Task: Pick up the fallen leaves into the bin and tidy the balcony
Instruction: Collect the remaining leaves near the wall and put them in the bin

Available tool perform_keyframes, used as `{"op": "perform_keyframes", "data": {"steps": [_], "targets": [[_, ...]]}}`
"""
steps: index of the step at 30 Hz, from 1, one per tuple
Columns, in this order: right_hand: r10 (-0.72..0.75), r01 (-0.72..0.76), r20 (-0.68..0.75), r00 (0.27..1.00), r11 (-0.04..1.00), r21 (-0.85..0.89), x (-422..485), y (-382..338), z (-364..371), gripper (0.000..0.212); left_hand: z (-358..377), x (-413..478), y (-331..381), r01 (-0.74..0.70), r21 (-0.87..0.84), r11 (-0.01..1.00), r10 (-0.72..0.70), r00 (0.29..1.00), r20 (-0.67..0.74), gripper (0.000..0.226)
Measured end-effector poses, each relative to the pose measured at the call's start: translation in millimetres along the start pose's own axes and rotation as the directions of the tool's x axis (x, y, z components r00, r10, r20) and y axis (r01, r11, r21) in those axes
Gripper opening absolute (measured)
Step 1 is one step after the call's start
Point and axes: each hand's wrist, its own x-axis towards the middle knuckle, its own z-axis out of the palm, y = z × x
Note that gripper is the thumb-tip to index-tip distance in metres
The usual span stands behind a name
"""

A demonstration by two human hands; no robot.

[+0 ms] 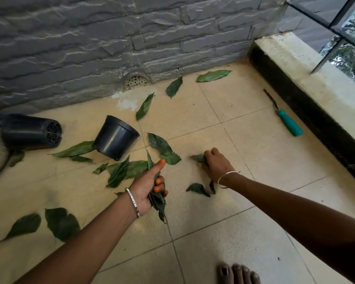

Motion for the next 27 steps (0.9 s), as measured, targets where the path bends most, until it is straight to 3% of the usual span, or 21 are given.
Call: {"op": "perform_keyframes", "data": {"steps": [5,10,12,14,17,20,22,25,27], "targets": [[0.140,-0.080,-0.219,0.966,0.962,0.260,-6.8,-4.8,-34.3,0.012,-2.8,1.5,-0.1,0.012,-0.011,1.000,-0.012,1.000,0.008,0.038],[-0.003,0.062,-0.199,0.980,0.954,0.292,-40.5,-15.7,-17.8,0.017,-6.2,3.8,0.7,0.025,-0.086,0.996,-0.028,0.999,-0.033,0.039],[-0.093,0.109,-0.098,0.991,0.979,0.173,-52.5,-21.6,1.3,0.046,-7.3,5.1,-1.4,0.022,-0.130,0.991,-0.030,0.998,-0.060,0.039],[-0.152,0.149,-0.038,0.988,0.987,-0.059,-58.8,-19.7,18.8,0.060,-9.6,6.5,-2.9,0.020,-0.179,0.984,-0.036,0.996,-0.086,0.039],[-0.265,0.234,-0.085,0.961,0.935,-0.267,-61.9,-9.7,32.4,0.039,-16.2,8.2,-1.0,0.008,-0.232,0.973,-0.038,0.992,-0.123,0.040],[-0.368,0.321,-0.079,0.926,0.882,-0.345,-58.1,2.1,34.3,0.021,-21.6,8.2,3.2,-0.007,-0.268,0.963,-0.037,0.987,-0.157,0.039],[-0.340,0.314,-0.075,0.938,0.919,-0.237,-51.4,-1.5,23.9,0.019,-24.6,7.5,5.2,-0.011,-0.285,0.958,-0.042,0.983,-0.179,0.039],[-0.186,0.189,-0.106,0.977,0.982,0.019,-30.5,-22.1,2.5,0.027,-28.7,6.4,6.2,-0.007,-0.308,0.951,-0.058,0.978,-0.201,0.039],[-0.168,0.176,-0.153,0.974,0.983,0.043,-8.1,-40.5,-3.6,0.036,-31.1,4.6,6.6,-0.006,-0.317,0.948,-0.064,0.976,-0.209,0.038]]}}
